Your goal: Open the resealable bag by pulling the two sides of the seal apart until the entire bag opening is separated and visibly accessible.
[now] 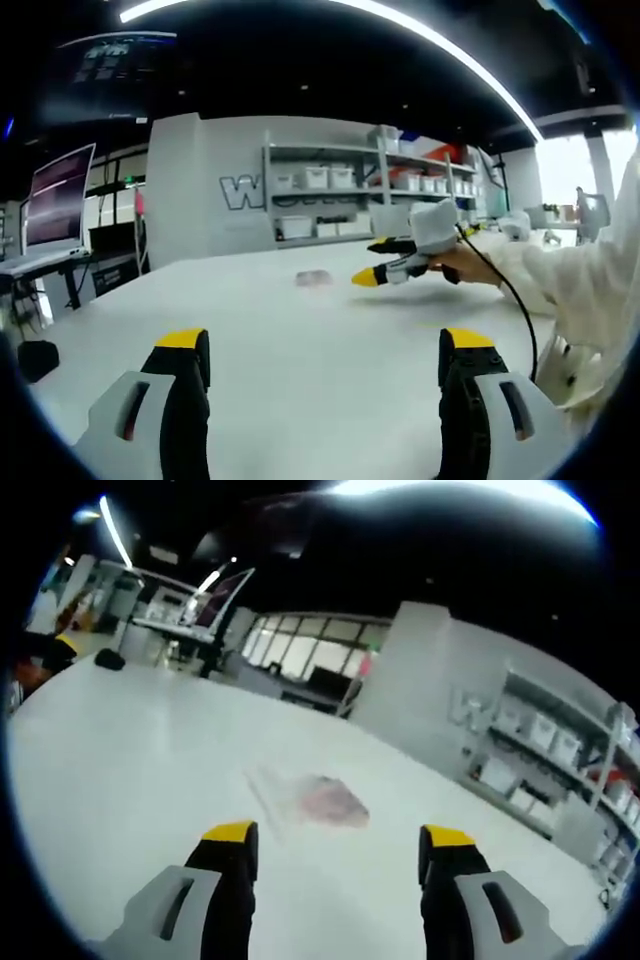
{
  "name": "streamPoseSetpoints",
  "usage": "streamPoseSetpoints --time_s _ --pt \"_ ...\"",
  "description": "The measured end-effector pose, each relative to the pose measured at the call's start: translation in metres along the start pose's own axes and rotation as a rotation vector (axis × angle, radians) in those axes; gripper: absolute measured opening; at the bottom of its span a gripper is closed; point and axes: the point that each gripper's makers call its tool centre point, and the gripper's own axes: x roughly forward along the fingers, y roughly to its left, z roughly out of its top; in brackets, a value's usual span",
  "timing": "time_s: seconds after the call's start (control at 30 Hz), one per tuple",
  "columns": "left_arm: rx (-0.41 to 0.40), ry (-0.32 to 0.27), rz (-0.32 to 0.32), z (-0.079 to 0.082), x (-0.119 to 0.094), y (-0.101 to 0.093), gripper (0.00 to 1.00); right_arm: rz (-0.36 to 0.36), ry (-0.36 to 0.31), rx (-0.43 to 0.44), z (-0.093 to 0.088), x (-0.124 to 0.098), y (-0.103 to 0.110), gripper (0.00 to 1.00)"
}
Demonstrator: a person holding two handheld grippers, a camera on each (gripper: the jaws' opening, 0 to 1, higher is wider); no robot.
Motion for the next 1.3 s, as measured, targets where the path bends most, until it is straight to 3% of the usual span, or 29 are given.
streamPoseSetpoints --time_s 0.23,1.3 --pt "-0.002 0.000 0.003 0.000 -0.002 0.002 0.94 0.005 0.004 0.002 -0.001 0.011 0.003 0.64" --pt "0.002 -0.003 0.000 0.002 -0.003 0.001 0.94 0.004 0.048 -0.217 0.000 0.023 0.015 0.62"
